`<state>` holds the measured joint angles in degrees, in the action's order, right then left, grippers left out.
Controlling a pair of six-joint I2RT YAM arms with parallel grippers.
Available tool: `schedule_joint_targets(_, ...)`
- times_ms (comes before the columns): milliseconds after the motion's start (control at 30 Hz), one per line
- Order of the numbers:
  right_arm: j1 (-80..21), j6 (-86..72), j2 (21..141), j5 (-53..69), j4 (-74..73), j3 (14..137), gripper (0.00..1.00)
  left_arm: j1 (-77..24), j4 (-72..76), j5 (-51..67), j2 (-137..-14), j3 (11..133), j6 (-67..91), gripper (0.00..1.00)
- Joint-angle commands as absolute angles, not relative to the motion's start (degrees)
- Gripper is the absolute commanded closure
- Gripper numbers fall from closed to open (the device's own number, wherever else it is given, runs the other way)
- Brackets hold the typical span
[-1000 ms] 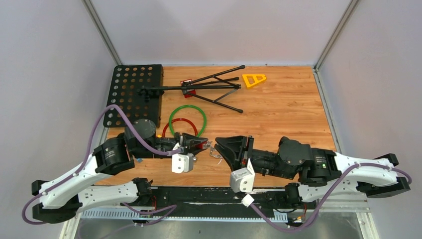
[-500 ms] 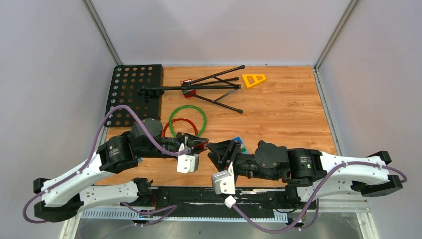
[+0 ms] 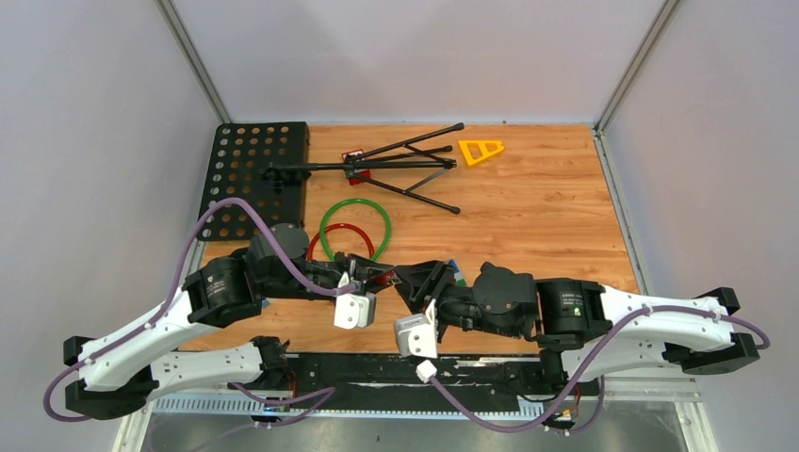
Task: Lock with the key
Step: Lock the lock.
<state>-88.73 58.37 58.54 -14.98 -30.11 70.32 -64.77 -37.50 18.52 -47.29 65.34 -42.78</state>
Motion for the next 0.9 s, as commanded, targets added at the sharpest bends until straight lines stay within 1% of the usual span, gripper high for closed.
schedule_joint_targets(0, -87.66, 58.94, 59.47, -15.51, -28.29, 71.93, 0.69, -64.69, -36.00, 20.11, -47.27, 68.26, -42.81, 1.00)
schedule_joint_targets(267, -86.99, 58.98, 60.07, -14.07, -27.73, 71.76, 0.68, -64.69, -35.71, 20.39, -47.35, 68.56, -42.64, 1.00)
schedule_joint_targets(567, -87.01, 57.66, 60.12, -12.51, -28.04, 71.72, 0.73, -64.69, -35.55, 20.39, -47.22, 68.39, -42.54, 1.00)
schedule_joint_targets(700, -86.99, 57.46, 60.29, -11.90, -28.14, 71.63, 0.69, -64.75, -35.26, 20.40, -47.27, 68.24, -42.34, 1.00)
schedule_joint_targets(867, -86.87, 57.47, 60.54, -11.69, -28.34, 71.38, 0.69, -64.70, -34.86, 20.26, -47.28, 68.08, -42.23, 1.00)
